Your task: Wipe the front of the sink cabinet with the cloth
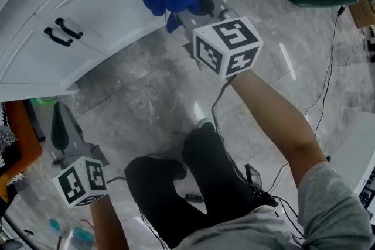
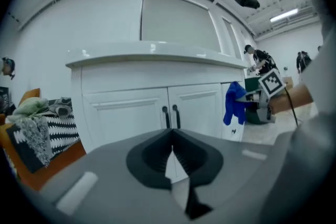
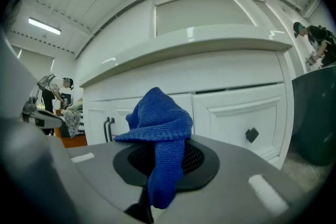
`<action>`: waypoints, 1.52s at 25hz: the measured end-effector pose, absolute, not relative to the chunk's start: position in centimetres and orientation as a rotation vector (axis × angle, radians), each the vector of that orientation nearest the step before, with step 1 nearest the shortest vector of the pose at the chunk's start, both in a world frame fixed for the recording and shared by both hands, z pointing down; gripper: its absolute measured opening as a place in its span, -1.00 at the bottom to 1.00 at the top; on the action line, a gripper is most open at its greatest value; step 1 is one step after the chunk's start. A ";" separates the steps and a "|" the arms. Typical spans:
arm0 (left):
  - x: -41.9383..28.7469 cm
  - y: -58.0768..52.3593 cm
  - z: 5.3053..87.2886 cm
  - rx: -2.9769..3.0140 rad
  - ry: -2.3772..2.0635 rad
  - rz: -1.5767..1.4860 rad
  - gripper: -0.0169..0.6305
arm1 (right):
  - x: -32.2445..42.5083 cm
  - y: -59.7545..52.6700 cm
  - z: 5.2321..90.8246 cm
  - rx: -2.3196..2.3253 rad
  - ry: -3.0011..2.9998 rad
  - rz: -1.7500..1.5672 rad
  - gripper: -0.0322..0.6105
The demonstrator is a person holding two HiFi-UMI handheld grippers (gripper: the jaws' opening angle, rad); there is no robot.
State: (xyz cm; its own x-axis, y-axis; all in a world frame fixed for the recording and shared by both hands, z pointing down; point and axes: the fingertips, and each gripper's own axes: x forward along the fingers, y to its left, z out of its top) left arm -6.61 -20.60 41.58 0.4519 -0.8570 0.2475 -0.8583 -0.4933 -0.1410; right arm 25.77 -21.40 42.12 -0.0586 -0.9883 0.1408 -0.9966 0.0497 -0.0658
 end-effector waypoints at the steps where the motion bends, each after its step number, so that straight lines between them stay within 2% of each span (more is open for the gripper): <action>1: -6.8 -20.2 39.1 2.660 -1.567 0.462 -0.92 | 25.1 -20.8 40.0 2.107 -2.231 0.250 -0.69; 9: -4.7 -16.8 19.0 2.635 -1.393 0.471 -0.92 | 19.6 -15.6 18.6 1.949 -2.220 0.168 -0.69; 17: -2.7 -10.4 6.6 2.659 -1.214 0.488 -0.92 | 17.8 -8.2 3.7 1.872 -2.233 0.142 -0.68; 26: -3.1 -5.0 -0.8 2.640 -1.258 0.414 -0.92 | 19.8 0.5 -2.8 1.922 -2.170 0.249 -0.68; 38: -3.3 -2.2 -3.4 2.666 -1.276 0.405 -0.92 | 20.6 3.2 -6.6 2.071 -2.223 0.244 -0.68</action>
State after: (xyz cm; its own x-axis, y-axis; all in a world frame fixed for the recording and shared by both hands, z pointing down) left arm -3.30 -2.21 -3.44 0.5996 -0.7384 0.3084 -0.7812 -0.6237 0.0255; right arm 20.64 3.23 -6.59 -0.0741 -0.9814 0.1769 -0.9964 0.0657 -0.0529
